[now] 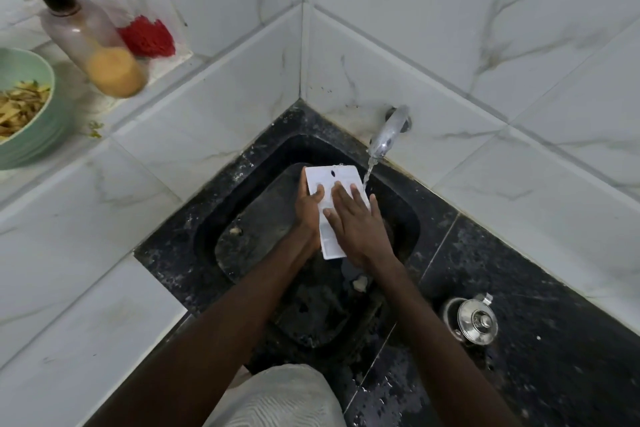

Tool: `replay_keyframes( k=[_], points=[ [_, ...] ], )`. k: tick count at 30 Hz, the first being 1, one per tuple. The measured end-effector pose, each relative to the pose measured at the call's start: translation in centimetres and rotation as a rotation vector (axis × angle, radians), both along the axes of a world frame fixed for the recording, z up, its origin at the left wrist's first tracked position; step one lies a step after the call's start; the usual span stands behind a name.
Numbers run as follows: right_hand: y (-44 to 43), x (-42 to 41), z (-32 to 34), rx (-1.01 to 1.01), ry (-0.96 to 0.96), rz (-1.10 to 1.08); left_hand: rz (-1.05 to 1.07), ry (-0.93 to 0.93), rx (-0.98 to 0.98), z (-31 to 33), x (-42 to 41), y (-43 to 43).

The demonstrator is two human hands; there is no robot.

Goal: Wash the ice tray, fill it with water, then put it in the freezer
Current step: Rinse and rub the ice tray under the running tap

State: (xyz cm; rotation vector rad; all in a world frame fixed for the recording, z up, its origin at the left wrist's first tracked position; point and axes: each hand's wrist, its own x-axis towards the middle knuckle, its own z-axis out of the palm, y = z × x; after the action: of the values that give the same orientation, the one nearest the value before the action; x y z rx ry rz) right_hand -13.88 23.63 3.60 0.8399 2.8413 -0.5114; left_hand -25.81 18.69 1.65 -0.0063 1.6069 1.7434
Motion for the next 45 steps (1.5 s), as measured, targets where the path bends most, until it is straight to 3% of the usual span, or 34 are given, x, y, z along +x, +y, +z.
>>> replay_keyframes(
  k=[7, 20, 26, 29, 35, 45],
  points=[
    [3.0, -2.4, 0.2, -0.020, -0.032, -0.077, -0.026, -0.083, 0.058, -0.2, 2.5, -0.3],
    [-1.9, 2.2, 0.0, -0.046, -0.040, 0.029, 0.173, -0.109, 0.023, -1.2, -0.8, -0.7],
    [0.8, -1.6, 0.2, -0.033, -0.067, -0.002, 0.079, 0.039, -0.010, -1.6, -0.1, -0.6],
    [0.5, -1.8, 0.5, -0.034, -0.052, 0.014, 0.144, -0.007, 0.044, -1.2, -1.5, -0.1],
    [-3.5, 2.4, 1.4, -0.062, -0.008, 0.105, 0.291, -0.025, -0.073, -3.6, -6.3, -0.7],
    [0.0, -1.2, 0.0, -0.042, -0.128, 0.057, 0.207, -0.095, 0.001, -4.1, -1.1, -0.1]
  ],
)
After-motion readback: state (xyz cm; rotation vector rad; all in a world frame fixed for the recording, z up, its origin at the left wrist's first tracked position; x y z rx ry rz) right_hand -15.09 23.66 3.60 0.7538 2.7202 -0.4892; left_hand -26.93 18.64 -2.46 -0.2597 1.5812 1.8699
